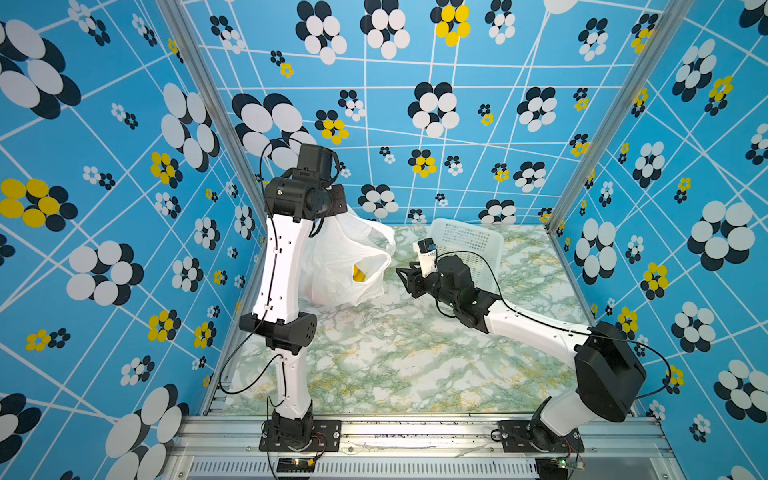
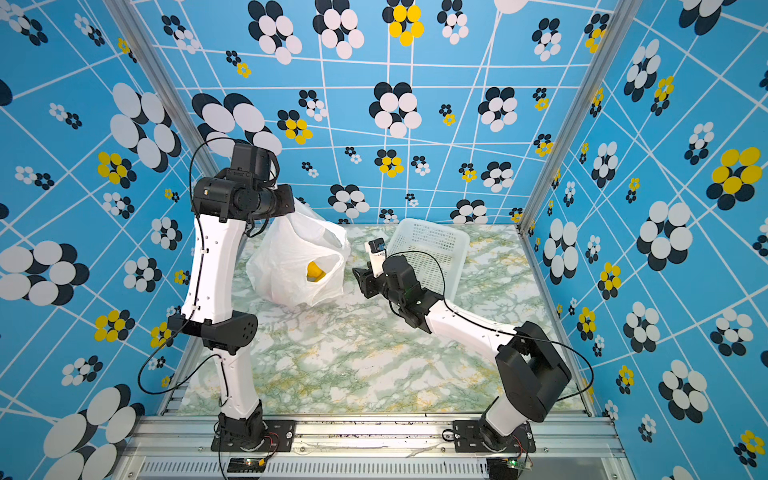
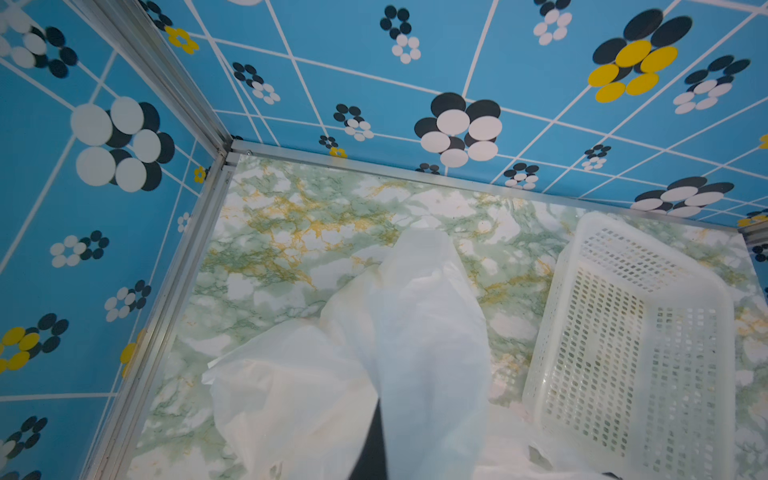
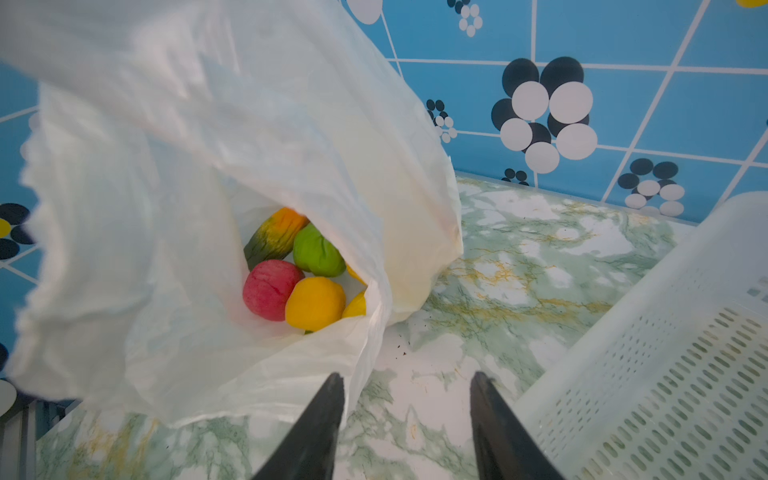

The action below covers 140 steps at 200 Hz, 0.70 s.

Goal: Untie the knot of the plastic bag and take out the fruit

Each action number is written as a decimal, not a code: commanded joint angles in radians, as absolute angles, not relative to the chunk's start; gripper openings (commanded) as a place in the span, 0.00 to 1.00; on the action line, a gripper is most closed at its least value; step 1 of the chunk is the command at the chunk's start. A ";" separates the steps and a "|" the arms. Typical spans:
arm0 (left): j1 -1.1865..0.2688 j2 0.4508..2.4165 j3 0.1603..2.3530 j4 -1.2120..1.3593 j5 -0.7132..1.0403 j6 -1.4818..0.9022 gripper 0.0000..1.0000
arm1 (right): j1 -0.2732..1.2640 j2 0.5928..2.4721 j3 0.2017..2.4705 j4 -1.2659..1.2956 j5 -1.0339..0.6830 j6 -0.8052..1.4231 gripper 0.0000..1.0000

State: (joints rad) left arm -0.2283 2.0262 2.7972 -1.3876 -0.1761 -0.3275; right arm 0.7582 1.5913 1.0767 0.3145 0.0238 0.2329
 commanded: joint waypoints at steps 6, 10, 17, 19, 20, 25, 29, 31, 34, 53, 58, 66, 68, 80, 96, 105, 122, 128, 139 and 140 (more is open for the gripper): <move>-0.227 1.996 2.773 -1.380 -0.280 -0.306 0.00 | 0.759 1.605 1.112 0.294 0.003 0.232 0.54; -0.228 1.994 2.756 -1.377 -0.284 -0.307 0.00 | 0.759 1.604 1.111 0.295 0.000 0.230 0.55; -0.232 1.992 2.725 -1.374 -0.288 -0.306 0.00 | 0.759 1.601 1.108 0.297 -0.005 0.229 0.56; -0.234 1.990 2.716 -1.374 -0.288 -0.307 0.00 | 0.759 1.600 1.107 0.299 -0.006 0.228 0.56; -0.235 1.991 2.712 -1.373 -0.288 -0.306 0.00 | 0.759 1.599 1.106 0.299 -0.007 0.228 0.57; -0.240 1.985 2.683 -1.370 -0.289 -0.305 0.00 | 0.759 1.597 1.104 0.305 -0.010 0.228 0.58; -0.246 1.979 2.657 -1.364 -0.289 -0.304 0.00 | 0.759 1.595 1.098 0.310 -0.012 0.227 0.58; -0.250 1.974 2.641 -1.359 -0.288 -0.303 0.00 | 0.759 1.594 1.098 0.314 -0.013 0.226 0.59; -0.256 1.967 2.616 -1.352 -0.288 -0.300 0.00 | 0.759 1.593 1.097 0.317 -0.014 0.226 0.59; -0.292 1.892 2.396 -1.255 -0.251 -0.286 0.00 | 0.759 1.591 1.091 0.326 -0.025 0.228 0.59; -0.302 1.868 2.327 -1.223 -0.231 -0.285 0.00 | 0.759 1.593 1.093 0.328 -0.030 0.230 0.58; -0.315 1.837 2.221 -1.167 -0.204 -0.281 0.00 | 0.760 1.595 1.091 0.334 -0.041 0.237 0.57; -0.317 1.829 2.199 -1.153 -0.197 -0.279 0.00 | 0.759 1.596 1.091 0.337 -0.044 0.238 0.57; -0.329 1.798 2.069 -1.092 -0.159 -0.273 0.00 | 0.759 1.605 1.092 0.350 -0.070 0.251 0.57; -0.328 1.790 1.997 -1.062 -0.102 -0.266 0.00 | 0.759 1.625 1.103 0.357 -0.097 0.269 0.57; -0.332 1.791 1.987 -1.058 -0.088 -0.260 0.00 | 0.758 1.639 1.108 0.361 -0.110 0.279 0.58; -0.345 1.777 1.964 -1.029 -0.070 -0.241 0.00 | 0.759 1.671 1.123 0.366 -0.117 0.301 0.59; -0.350 1.762 1.946 -1.008 -0.064 -0.234 0.00 | 0.759 1.682 1.129 0.363 -0.117 0.310 0.59; -0.362 1.728 1.899 -0.967 -0.068 -0.215 0.00 | 0.759 1.700 1.140 0.358 -0.115 0.321 0.59; -0.364 1.725 1.896 -0.962 -0.069 -0.213 0.00 | 0.759 1.700 1.142 0.359 -0.114 0.322 0.59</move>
State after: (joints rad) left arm -0.3374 1.8359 1.9636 -1.0817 -0.1089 -0.2665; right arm 0.7582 1.6543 1.0981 0.3473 -0.0883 0.2749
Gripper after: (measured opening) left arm 0.041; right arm 0.590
